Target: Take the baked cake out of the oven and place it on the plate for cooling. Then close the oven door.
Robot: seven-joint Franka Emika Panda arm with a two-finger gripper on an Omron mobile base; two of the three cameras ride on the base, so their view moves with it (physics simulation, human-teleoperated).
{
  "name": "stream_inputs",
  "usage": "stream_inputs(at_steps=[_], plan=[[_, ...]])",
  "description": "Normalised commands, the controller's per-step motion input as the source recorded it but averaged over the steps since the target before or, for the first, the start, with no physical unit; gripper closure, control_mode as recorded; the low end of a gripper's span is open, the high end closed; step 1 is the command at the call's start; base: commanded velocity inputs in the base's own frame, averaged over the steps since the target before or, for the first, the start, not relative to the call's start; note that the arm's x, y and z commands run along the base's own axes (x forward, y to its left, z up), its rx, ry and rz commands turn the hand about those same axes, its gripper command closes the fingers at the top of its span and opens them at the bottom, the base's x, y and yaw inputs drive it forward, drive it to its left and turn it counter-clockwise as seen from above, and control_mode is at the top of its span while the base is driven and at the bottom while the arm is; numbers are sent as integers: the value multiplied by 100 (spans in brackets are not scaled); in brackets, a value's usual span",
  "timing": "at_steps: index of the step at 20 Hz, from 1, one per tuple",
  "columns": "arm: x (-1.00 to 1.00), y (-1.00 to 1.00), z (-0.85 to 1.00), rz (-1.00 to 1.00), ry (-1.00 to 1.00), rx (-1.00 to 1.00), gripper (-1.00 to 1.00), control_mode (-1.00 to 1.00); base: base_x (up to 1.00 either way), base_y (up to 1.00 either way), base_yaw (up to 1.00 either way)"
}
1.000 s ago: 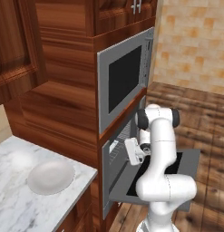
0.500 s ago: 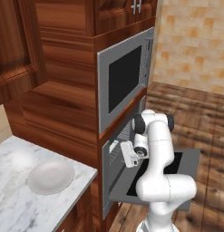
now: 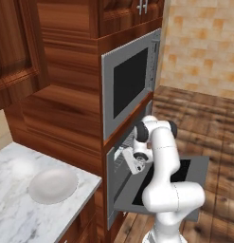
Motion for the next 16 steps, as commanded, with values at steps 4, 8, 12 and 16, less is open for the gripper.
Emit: stream_inputs(at_steps=[4, 8, 12, 16], plan=[[10, 3, -11, 0, 17, -16, -100, -100, 0, 0, 0], [16, 0, -31, 0, 18, -17, -100, -100, 0, 0, 0], [33, 6, -19, 0, 12, -11, -100, -100, 0, 0, 0], [27, 11, 10, 0, 15, 9, -100, -100, 0, 0, 0]])
